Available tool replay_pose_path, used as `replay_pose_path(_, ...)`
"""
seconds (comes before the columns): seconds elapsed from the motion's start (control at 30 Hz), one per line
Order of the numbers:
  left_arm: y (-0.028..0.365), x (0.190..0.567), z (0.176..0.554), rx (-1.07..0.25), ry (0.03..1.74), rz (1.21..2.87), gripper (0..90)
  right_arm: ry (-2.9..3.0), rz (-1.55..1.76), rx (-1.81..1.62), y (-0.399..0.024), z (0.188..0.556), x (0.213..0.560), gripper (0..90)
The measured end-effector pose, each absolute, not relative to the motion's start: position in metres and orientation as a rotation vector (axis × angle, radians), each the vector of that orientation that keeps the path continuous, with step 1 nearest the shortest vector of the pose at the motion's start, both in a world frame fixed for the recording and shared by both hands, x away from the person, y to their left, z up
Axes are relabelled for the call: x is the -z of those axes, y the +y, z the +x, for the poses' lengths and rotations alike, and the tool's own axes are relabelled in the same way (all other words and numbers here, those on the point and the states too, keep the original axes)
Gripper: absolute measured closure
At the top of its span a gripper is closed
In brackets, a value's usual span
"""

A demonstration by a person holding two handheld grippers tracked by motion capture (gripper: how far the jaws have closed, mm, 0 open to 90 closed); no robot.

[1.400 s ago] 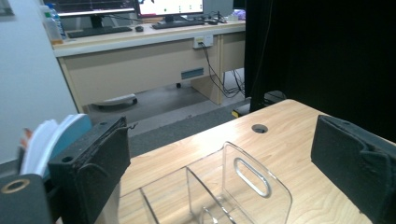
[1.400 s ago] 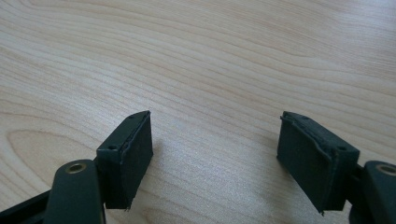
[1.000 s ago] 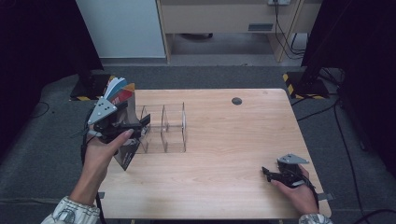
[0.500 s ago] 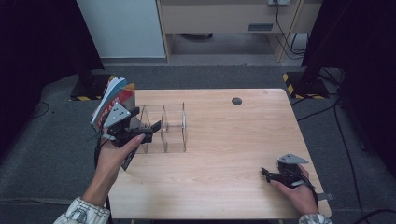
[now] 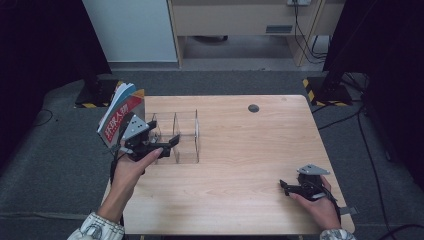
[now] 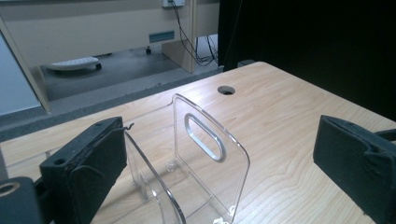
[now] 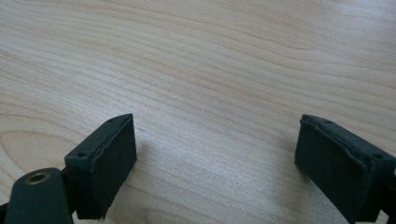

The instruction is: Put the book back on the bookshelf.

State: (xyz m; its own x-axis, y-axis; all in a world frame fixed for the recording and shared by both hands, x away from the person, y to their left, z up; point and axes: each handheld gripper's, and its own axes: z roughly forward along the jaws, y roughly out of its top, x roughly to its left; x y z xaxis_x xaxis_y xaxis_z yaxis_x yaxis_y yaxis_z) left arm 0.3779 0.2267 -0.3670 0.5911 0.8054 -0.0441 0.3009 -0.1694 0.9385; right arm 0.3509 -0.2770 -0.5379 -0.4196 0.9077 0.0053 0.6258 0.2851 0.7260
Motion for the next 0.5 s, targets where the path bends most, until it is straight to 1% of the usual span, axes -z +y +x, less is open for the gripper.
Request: replay_pose_path(0.5, 0.207, 0.395, 0.378, -0.531, 0.92, 1.786, 2.3, 2.148, 1.384, -0.93, -0.277, 0.351, 0.538, 12.7)
